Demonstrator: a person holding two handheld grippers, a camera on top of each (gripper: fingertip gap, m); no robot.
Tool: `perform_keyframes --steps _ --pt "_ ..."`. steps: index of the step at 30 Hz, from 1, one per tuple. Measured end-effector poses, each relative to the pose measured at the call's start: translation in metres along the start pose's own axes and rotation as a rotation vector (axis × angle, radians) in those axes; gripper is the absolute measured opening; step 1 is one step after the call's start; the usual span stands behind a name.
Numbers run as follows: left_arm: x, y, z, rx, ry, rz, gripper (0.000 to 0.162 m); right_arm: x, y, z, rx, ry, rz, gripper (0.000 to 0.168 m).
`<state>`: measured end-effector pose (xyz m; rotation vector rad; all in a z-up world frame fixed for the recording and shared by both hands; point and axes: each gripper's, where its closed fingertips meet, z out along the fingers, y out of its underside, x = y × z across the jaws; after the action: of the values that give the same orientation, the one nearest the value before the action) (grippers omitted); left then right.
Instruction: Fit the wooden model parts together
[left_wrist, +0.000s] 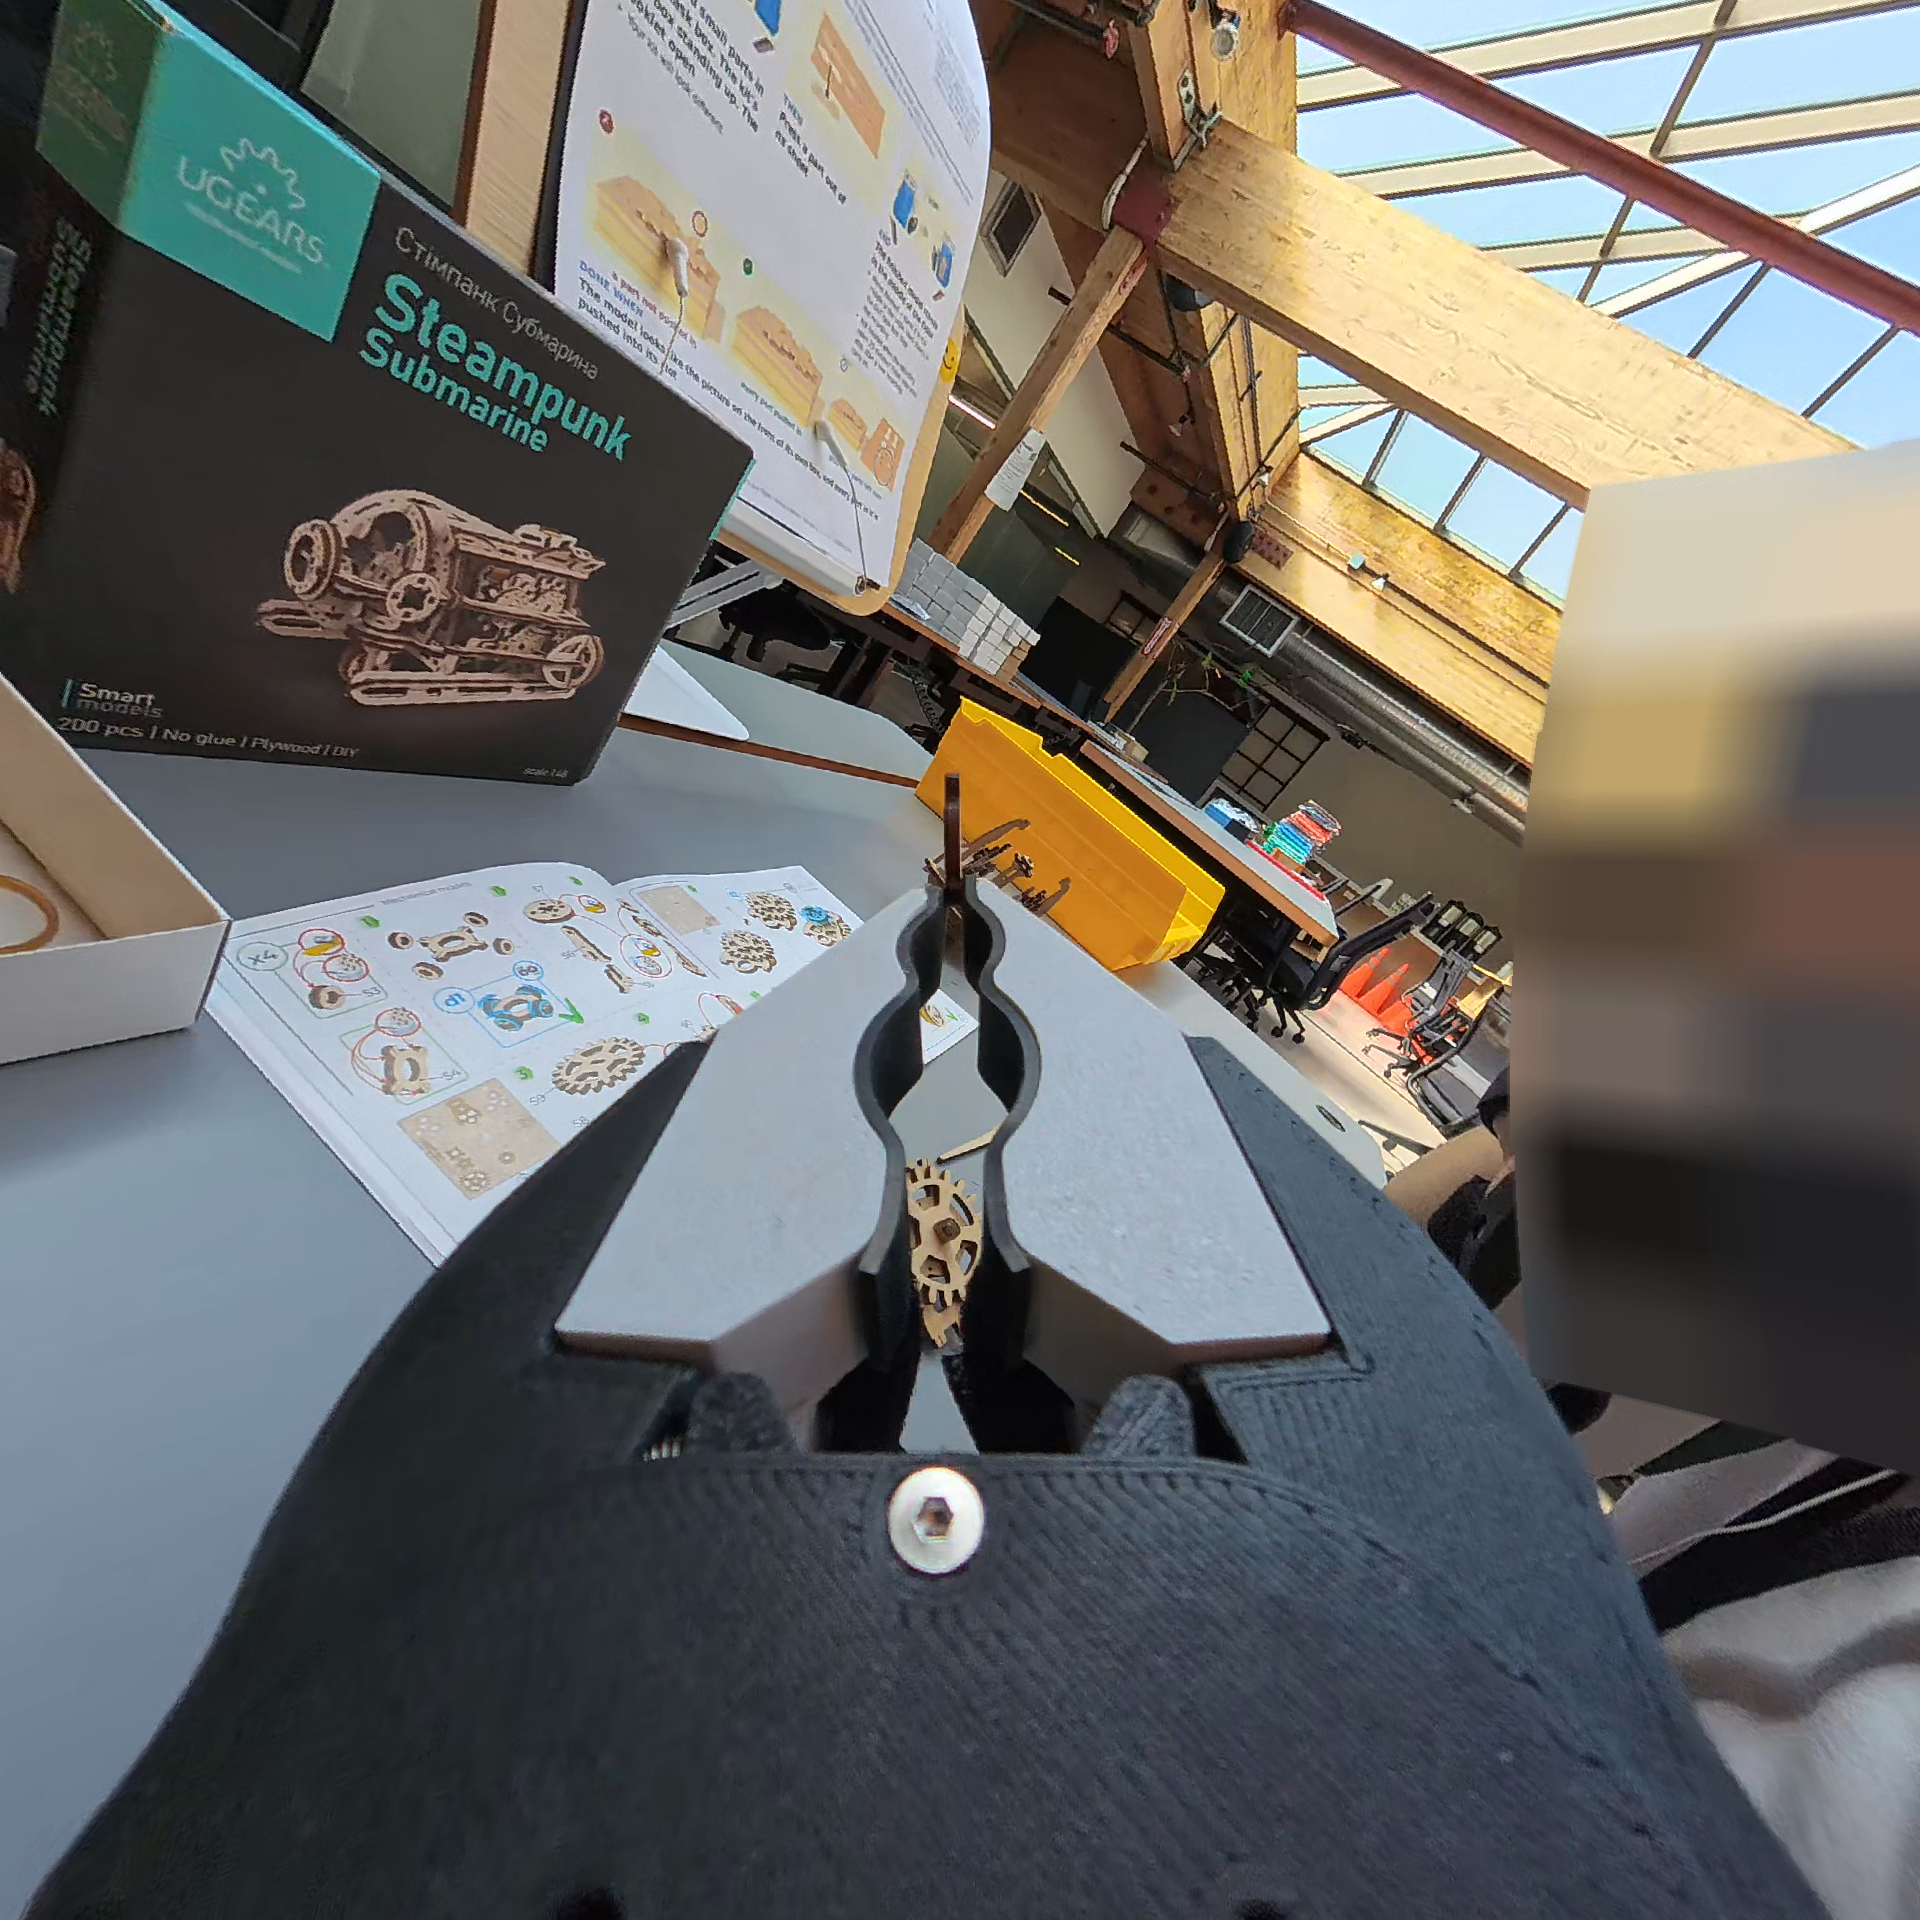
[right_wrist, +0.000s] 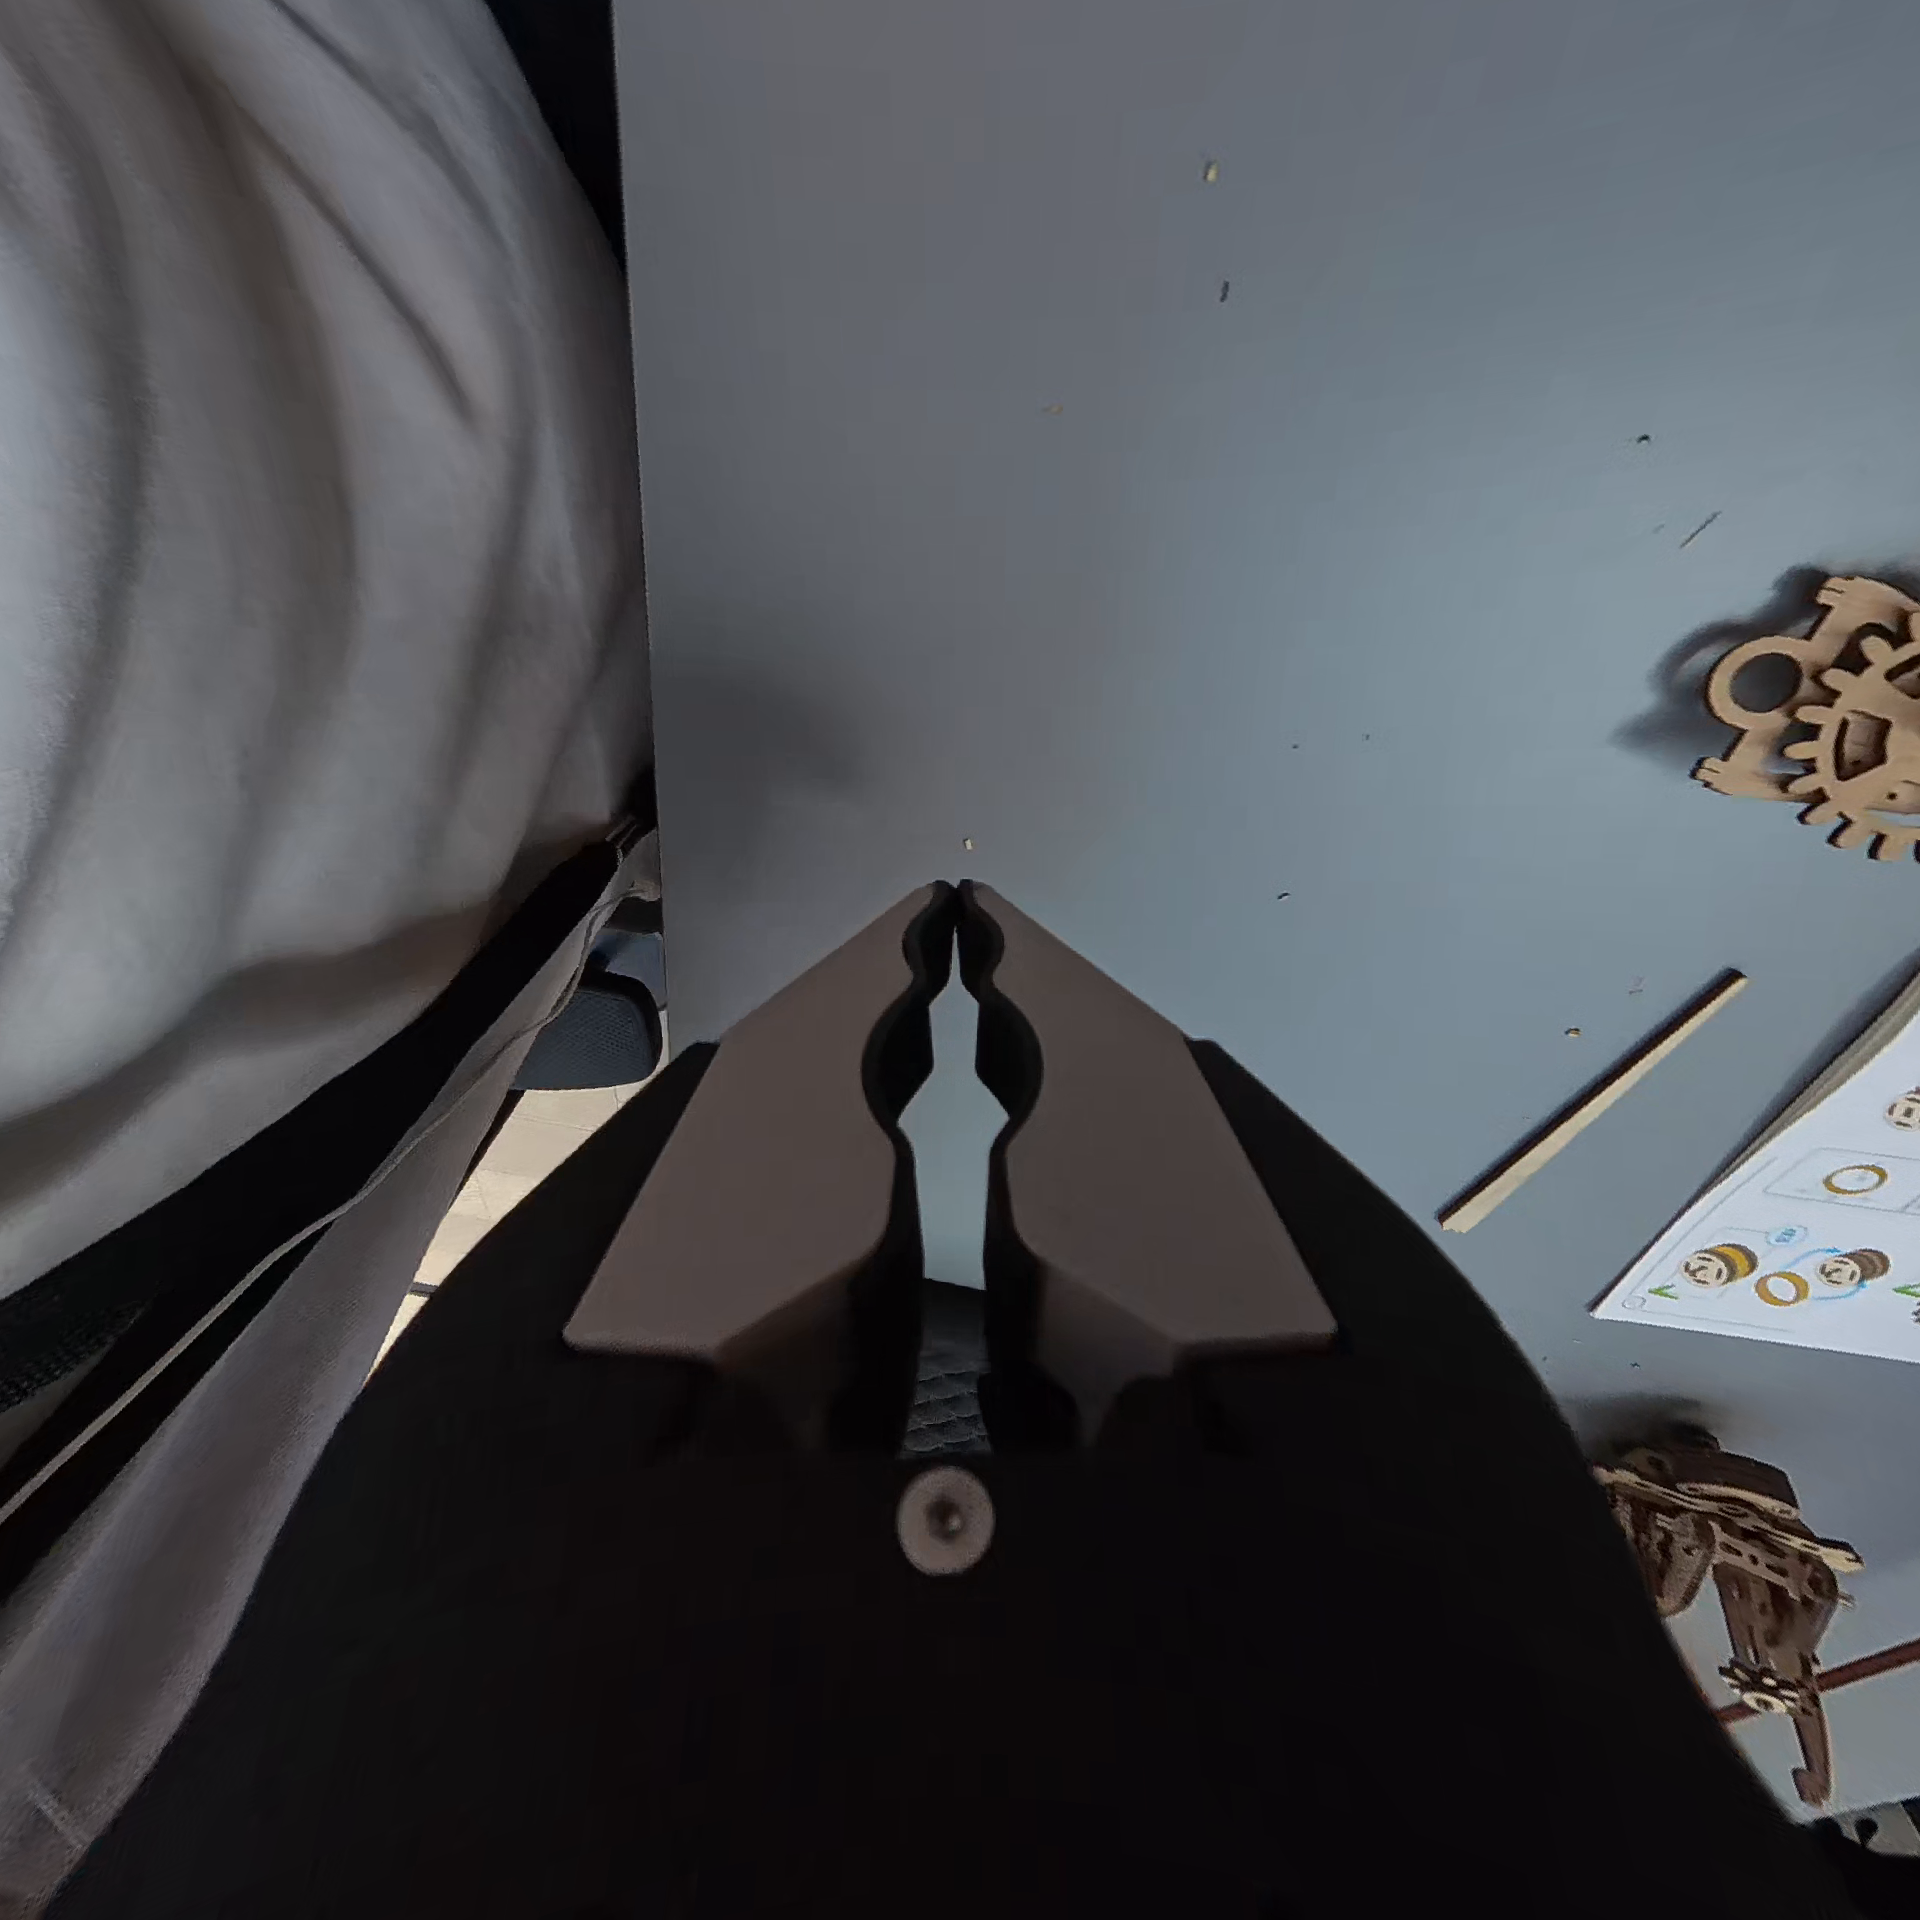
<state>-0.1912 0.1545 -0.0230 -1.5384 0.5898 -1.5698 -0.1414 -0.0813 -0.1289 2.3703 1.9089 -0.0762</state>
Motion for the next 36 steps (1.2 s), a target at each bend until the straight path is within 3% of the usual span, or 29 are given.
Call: perform_keyframes --steps 1,36 --pt "0.0 0.0 0.0 0.002 -0.001 0.001 0.0 -0.003 -0.001 0.0 0.008 -0.025 -0.006 0.0" --pt "0.003 -0.002 -0.004 0.013 -0.003 0.02 0.0 -0.011 0.018 0.004 -0.075 -0.106 -0.009 0.0"
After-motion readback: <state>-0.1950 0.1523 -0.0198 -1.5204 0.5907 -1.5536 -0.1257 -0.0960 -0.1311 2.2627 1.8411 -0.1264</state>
